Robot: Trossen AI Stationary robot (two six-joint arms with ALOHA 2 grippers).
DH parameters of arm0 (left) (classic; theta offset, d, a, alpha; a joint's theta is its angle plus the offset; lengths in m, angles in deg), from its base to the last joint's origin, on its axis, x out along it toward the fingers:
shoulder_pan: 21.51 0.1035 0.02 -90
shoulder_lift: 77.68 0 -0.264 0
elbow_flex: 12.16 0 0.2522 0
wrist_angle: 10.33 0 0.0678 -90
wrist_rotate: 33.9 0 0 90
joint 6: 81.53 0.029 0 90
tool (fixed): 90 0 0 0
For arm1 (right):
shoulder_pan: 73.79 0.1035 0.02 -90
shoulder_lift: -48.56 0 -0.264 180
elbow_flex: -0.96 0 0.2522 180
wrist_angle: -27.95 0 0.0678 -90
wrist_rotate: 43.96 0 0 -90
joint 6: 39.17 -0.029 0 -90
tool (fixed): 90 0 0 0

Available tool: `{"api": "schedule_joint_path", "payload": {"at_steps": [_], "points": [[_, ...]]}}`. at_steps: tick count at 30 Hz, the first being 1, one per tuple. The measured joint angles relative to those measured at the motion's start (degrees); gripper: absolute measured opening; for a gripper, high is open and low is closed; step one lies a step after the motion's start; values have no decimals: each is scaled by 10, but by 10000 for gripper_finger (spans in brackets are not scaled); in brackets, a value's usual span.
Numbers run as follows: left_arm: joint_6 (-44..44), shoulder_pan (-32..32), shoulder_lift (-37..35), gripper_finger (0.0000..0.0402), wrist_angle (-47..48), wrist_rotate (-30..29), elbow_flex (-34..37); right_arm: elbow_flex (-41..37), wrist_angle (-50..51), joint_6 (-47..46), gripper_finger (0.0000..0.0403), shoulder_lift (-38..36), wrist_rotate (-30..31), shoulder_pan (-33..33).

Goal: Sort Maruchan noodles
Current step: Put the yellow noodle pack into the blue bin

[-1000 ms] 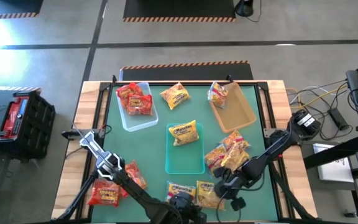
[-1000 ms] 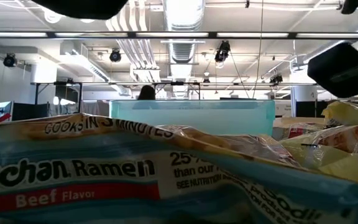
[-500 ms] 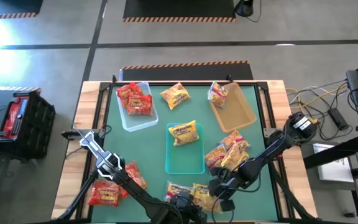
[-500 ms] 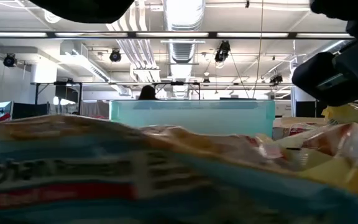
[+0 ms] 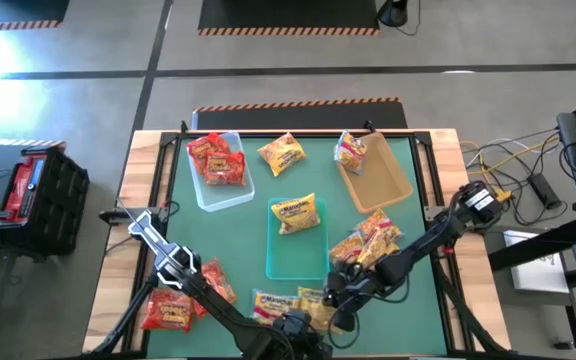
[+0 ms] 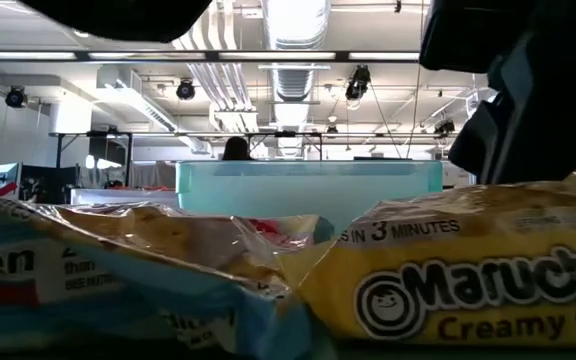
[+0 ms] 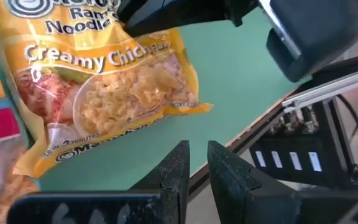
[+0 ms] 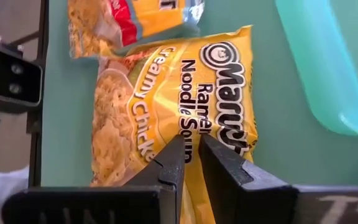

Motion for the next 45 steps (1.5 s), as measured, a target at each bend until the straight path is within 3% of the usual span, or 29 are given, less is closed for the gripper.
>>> {"api": "schedule_joint_path", "payload": {"at_steps": [12, 22, 37, 45], "points": [[-37, 20, 1, 40, 40, -1, 29, -2, -35, -32, 47, -27, -58, -1], [-50, 21, 1, 40, 13, 63, 80, -1, 18, -39, 52, -52, -111, -5], [-73, 21, -4, 40, 7, 100, 125, 0, 62, -7, 172, -111, -122, -22], [-73, 21, -3, 40, 12, 105, 126, 0, 64, -5, 196, -113, -121, -49]]}}
